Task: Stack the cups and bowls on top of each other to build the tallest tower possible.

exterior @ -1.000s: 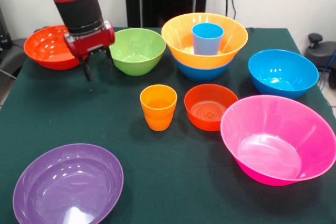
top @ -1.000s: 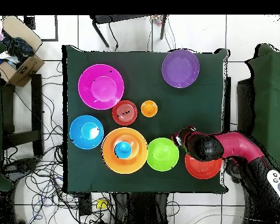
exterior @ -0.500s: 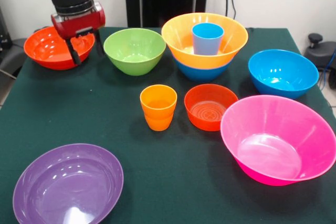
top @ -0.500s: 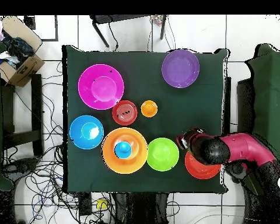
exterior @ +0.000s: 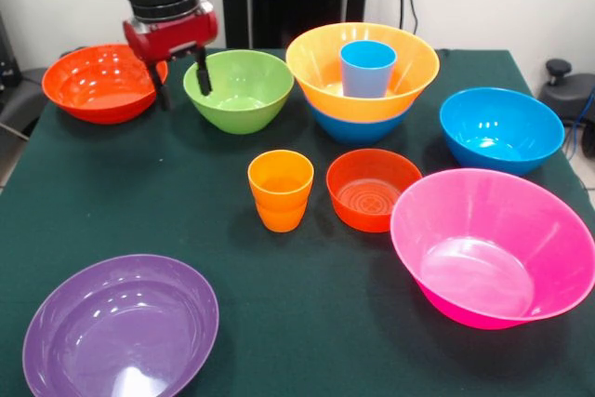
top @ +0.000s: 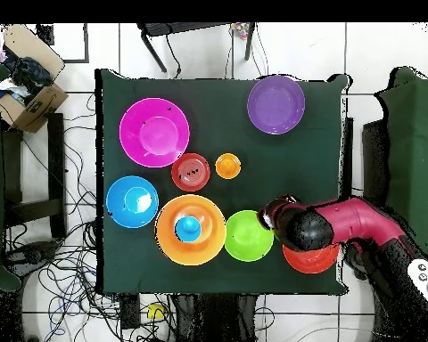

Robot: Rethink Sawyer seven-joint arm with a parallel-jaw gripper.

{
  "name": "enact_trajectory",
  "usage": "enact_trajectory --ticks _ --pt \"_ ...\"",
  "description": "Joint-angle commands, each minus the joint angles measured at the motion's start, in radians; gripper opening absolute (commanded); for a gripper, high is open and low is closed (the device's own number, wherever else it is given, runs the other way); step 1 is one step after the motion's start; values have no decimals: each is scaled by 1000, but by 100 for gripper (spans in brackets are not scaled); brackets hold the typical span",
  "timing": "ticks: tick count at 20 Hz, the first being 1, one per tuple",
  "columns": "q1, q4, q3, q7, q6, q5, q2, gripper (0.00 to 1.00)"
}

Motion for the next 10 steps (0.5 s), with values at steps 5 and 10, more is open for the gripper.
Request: enact_trajectory --ticks 5,10 --pt "80 42 -88 -48 -44 -83 39 100" --pt "91 41 -111 -31 -55 -97 45 100"
